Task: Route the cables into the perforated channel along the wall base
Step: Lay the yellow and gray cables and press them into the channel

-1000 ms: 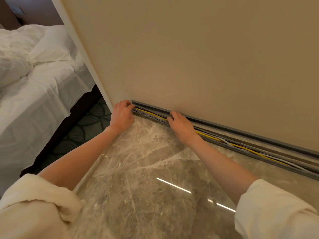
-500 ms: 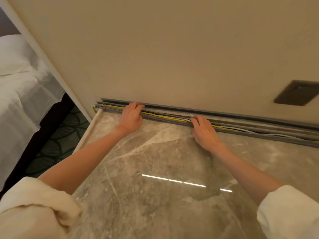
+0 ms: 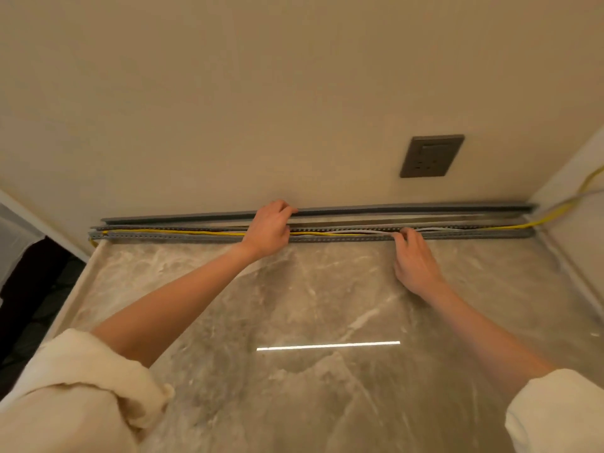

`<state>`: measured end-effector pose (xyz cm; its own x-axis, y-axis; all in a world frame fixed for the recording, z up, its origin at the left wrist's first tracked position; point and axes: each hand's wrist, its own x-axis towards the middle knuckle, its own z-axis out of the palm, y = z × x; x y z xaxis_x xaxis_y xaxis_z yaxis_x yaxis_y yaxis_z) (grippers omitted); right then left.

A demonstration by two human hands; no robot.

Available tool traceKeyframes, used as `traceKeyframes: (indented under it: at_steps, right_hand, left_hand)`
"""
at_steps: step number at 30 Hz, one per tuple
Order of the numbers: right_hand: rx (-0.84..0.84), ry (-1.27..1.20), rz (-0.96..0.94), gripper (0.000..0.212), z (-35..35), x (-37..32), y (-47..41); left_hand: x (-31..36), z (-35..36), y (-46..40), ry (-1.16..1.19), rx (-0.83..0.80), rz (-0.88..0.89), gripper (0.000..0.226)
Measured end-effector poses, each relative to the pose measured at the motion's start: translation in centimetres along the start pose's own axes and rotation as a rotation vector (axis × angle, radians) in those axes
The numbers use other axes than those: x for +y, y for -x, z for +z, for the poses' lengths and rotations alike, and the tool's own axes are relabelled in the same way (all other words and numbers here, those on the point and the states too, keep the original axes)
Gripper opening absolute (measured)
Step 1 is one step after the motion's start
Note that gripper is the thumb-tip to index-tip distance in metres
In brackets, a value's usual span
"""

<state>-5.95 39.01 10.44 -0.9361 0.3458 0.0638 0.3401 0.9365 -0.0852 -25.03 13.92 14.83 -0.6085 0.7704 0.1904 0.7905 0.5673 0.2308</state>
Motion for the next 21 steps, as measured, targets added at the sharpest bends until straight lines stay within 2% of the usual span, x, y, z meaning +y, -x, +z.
traceKeyframes:
  at_steps: [8,15,21]
  right_hand:
    - [0.013,-0.078,0.172,0.057,-0.9,10.1,2.7]
    - [0.093,-0.170,0.297,0.055,-0.9,16.7,3.6]
    - [0.122,-0.083,0.143,0.052,-2.3,22.1,1.6]
  left_hand:
    - [9.7,3.8,-6.1,-0.017,-0.095,0.114,0.046]
    - [15.6,7.2,-10.2,-0.075,-0.179,0.186,0.051]
    - [19.4,9.2,-13.6,-0.096,-0.096,0.216,0.045]
